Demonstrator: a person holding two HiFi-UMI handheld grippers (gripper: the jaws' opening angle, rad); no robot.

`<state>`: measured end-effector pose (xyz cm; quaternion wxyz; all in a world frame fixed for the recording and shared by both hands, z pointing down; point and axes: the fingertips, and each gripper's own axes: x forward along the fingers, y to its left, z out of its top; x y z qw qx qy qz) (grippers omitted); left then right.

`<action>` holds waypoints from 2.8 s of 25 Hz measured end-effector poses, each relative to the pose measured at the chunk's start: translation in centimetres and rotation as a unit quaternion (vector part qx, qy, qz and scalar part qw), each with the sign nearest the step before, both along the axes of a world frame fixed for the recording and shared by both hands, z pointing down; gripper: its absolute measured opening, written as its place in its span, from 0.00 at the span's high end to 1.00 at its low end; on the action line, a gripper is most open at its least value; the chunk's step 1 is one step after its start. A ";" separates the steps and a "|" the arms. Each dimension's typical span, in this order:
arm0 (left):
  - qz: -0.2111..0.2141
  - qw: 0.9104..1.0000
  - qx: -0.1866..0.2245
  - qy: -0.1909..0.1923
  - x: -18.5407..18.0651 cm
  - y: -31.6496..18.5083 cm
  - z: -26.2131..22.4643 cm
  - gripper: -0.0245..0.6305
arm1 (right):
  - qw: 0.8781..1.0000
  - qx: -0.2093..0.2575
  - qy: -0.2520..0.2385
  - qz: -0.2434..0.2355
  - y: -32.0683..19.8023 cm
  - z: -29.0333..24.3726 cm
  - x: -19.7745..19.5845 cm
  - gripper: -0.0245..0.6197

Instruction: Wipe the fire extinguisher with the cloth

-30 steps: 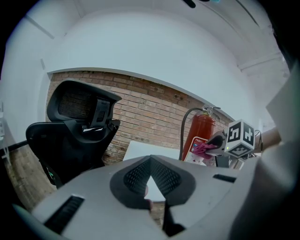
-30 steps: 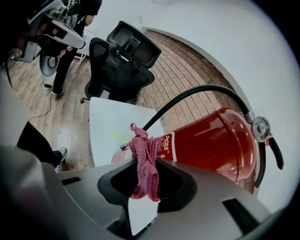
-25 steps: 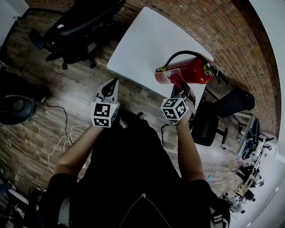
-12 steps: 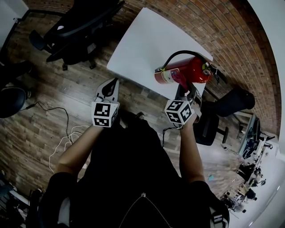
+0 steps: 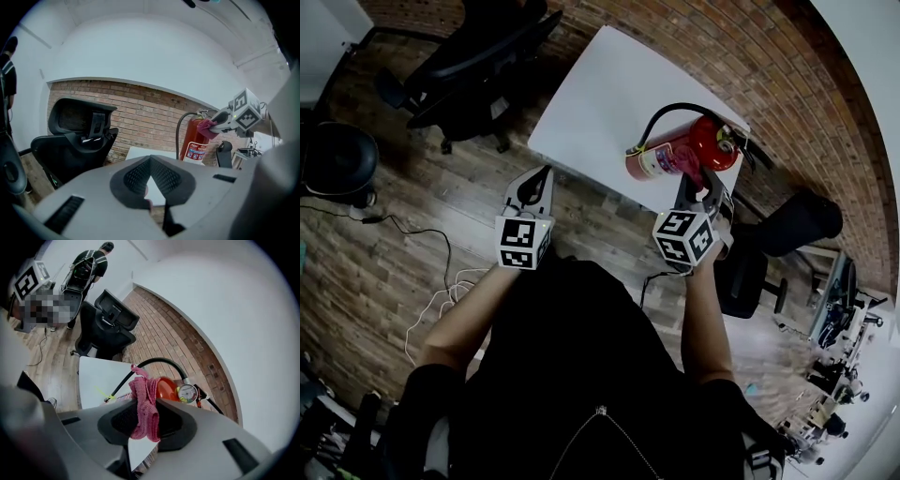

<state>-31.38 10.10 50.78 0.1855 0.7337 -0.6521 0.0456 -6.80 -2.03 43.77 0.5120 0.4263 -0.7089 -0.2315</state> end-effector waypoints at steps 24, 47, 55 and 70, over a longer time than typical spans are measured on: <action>0.119 0.990 0.023 -0.066 -0.1 -5.1 -4.4 0.92 | 0.984 -0.070 -0.147 0.078 2.3 8.5 -0.4 0.80; 0.307 0.947 -0.017 -0.093 -6.2 -14.1 -0.8 0.92 | 0.912 -0.255 -0.151 0.283 -3.0 33.8 -3.5 0.80; 0.309 0.947 -0.014 -0.089 -6.5 -14.0 -0.7 0.92 | 0.907 -0.238 -0.139 0.318 -3.5 33.1 -3.1 0.80; 0.312 0.948 0.004 -0.062 -5.5 -12.8 -1.3 0.92 | 0.915 -0.189 -0.140 0.327 -3.3 27.1 -3.1 0.80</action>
